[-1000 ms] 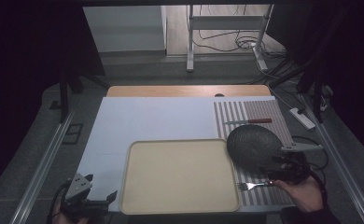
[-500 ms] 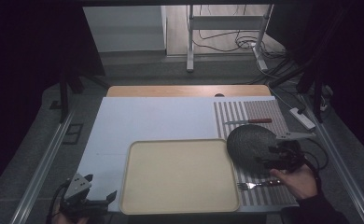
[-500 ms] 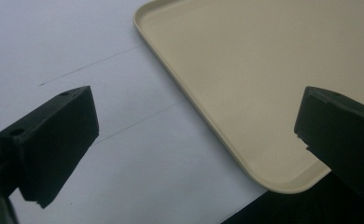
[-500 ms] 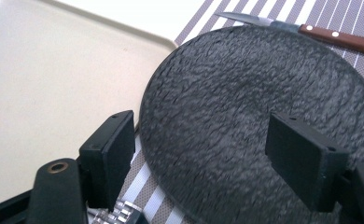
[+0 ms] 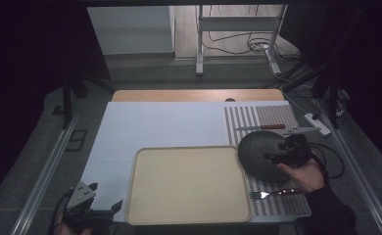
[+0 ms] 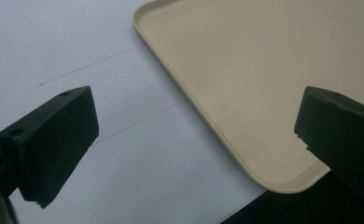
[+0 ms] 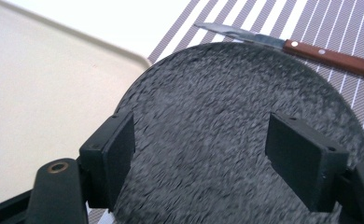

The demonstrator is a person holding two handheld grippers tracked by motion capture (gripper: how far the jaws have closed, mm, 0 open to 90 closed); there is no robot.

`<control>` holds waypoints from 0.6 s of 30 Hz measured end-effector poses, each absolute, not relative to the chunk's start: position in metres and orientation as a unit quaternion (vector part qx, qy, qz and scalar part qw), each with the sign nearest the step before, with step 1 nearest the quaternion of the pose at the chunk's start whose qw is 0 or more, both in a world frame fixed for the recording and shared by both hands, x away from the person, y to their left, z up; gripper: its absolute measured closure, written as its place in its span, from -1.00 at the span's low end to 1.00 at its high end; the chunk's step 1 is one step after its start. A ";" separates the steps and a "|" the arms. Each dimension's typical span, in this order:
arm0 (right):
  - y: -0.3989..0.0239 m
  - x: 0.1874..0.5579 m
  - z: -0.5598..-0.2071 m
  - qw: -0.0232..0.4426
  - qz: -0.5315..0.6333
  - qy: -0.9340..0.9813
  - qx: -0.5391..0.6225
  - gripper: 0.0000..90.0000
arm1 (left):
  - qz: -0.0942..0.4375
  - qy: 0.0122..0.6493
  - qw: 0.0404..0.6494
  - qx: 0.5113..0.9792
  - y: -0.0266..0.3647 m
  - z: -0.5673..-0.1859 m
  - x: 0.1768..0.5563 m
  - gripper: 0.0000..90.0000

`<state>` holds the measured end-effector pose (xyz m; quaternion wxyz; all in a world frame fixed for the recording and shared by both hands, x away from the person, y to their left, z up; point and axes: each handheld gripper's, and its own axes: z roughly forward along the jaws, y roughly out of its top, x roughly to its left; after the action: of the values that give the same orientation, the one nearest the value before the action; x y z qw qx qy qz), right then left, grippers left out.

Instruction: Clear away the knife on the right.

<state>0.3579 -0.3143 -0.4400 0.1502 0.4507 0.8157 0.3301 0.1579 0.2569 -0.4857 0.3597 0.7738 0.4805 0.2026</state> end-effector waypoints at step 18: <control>-0.324 0.408 -0.446 0.148 0.308 0.809 0.479 -0.52 | 0.201 0.479 0.359 0.776 0.257 -0.486 0.158 -1.00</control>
<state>0.4079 -0.3238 -0.4458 0.1477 0.4790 0.8088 0.3077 0.1583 0.2565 -0.4858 0.3590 0.7756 0.4786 0.2014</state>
